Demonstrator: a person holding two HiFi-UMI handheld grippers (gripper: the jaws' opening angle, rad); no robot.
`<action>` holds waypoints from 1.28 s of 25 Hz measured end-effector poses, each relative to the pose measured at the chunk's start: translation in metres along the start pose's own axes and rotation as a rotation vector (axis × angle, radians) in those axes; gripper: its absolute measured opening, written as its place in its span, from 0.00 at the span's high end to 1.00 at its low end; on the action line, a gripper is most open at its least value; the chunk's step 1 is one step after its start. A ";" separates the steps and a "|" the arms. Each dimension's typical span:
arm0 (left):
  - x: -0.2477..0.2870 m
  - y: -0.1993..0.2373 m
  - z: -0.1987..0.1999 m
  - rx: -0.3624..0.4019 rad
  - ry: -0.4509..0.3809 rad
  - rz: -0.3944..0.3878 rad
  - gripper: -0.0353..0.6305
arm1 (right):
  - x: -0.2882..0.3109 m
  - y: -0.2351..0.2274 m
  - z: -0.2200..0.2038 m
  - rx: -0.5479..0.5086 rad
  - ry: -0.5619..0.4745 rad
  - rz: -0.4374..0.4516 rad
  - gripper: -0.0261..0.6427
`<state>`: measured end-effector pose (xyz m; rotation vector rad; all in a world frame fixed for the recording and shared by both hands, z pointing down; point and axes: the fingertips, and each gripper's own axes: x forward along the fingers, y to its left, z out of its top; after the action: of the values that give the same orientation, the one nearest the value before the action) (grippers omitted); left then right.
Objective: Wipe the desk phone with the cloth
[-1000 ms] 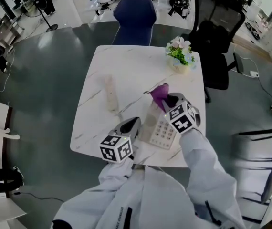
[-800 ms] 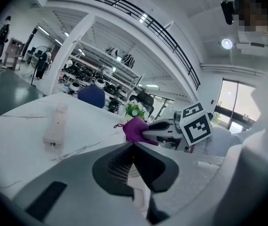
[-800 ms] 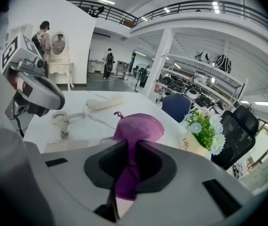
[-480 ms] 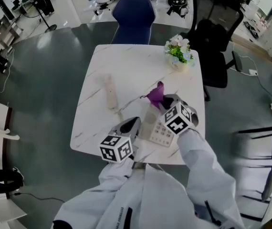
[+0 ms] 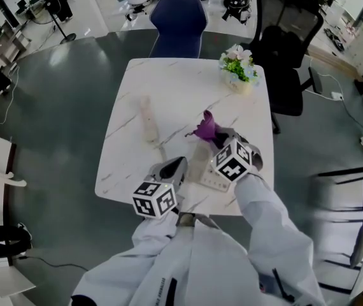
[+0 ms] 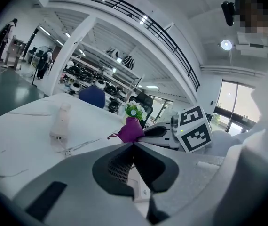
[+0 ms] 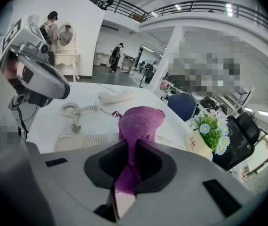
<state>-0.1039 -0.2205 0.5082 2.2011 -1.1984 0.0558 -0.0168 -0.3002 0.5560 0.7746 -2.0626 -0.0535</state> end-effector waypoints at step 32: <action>-0.037 -0.008 -0.020 0.017 0.003 -0.002 0.95 | -0.008 0.058 -0.014 0.030 0.025 0.047 0.91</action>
<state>-0.1149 -0.1789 0.5088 2.2159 -1.1976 0.0686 -0.0321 -0.2460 0.5767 0.7409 -2.0613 0.0135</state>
